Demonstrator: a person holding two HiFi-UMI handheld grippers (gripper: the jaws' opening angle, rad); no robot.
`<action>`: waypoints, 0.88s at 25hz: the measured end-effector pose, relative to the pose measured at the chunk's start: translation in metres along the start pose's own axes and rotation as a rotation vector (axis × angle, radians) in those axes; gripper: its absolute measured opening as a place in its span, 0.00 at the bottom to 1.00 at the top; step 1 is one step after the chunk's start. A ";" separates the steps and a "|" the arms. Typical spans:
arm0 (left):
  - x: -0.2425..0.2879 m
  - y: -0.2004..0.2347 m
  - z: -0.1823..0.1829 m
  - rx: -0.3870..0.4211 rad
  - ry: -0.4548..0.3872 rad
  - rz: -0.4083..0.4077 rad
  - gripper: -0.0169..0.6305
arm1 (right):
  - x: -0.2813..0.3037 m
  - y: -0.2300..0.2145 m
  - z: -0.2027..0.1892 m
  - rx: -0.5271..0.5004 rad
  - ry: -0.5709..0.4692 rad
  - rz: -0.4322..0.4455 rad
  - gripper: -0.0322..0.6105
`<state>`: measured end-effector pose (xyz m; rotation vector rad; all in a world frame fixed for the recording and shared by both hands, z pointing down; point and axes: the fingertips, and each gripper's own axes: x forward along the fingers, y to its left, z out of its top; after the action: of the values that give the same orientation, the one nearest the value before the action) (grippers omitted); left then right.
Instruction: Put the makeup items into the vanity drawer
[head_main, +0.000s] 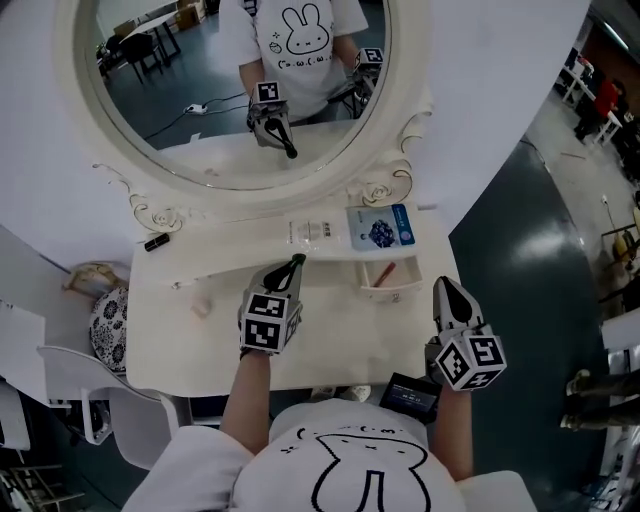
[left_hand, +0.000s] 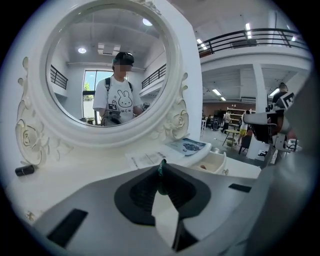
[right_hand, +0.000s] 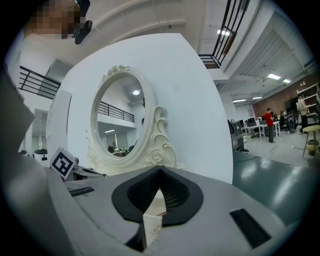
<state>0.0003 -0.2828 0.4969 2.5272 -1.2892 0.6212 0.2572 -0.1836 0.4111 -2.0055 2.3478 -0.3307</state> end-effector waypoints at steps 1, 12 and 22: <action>0.001 -0.003 0.005 0.002 -0.009 -0.008 0.10 | -0.002 -0.002 0.003 0.000 -0.008 -0.006 0.06; 0.029 -0.064 0.033 0.073 -0.052 -0.136 0.10 | -0.044 -0.044 0.009 0.015 -0.043 -0.124 0.06; 0.058 -0.127 0.044 0.136 -0.067 -0.254 0.10 | -0.101 -0.089 0.006 0.015 -0.055 -0.278 0.06</action>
<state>0.1451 -0.2670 0.4826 2.7838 -0.9509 0.5894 0.3614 -0.0983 0.4103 -2.3036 2.0289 -0.2963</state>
